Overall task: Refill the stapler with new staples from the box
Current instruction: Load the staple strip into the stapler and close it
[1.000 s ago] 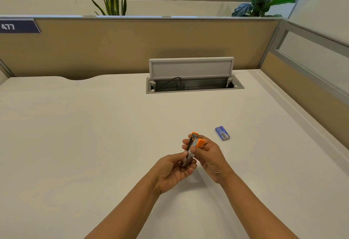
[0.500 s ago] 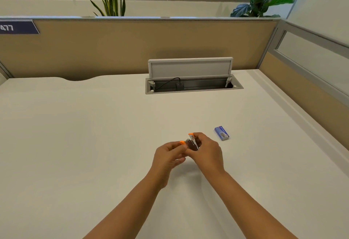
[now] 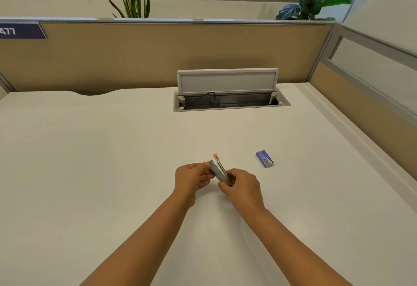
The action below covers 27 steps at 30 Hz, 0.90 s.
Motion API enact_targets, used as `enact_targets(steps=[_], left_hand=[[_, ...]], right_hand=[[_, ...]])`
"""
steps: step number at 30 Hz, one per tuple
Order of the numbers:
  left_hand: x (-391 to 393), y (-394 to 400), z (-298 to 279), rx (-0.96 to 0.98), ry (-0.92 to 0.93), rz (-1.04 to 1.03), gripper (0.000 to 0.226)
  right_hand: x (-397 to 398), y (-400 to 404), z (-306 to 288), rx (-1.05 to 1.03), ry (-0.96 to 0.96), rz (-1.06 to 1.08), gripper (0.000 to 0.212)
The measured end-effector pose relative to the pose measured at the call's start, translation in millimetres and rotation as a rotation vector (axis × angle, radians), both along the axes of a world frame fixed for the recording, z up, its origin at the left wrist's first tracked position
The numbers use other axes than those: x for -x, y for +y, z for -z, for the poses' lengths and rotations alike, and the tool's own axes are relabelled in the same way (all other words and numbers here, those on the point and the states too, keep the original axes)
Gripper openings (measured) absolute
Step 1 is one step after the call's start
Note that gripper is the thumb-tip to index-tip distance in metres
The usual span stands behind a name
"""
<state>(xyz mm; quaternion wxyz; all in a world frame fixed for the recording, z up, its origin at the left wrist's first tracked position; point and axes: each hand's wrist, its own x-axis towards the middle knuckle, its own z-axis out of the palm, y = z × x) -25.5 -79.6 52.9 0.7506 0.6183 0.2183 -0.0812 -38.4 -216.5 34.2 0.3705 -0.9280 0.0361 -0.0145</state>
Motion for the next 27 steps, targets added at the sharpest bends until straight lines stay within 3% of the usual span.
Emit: enact_targets(steps=[5, 12, 17, 27], left_hand=[[-15.3, 3.1, -2.1, -0.008, 0.067, 0.074, 0.015], [-33.0, 7.4, -1.8, -0.08, 0.112, 0.147, 0.009], [-35.1, 32.3, 17.8, -0.441, -0.024, 0.016, 0.039], [-25.2, 71.7, 35.9, -0.98, -0.238, 0.094, 0.04]], right_hand=[[-16.5, 3.3, -5.4, 0.169, 0.074, 0.033, 0.02], [-53.5, 13.2, -8.4, 0.121, 0.204, 0.023, 0.027], [-69.2, 22.7, -1.1, 0.159, 0.258, 0.032, 0.033], [-83.8, 31.1, 5.9, 0.108, 0.209, 0.045, 0.032]])
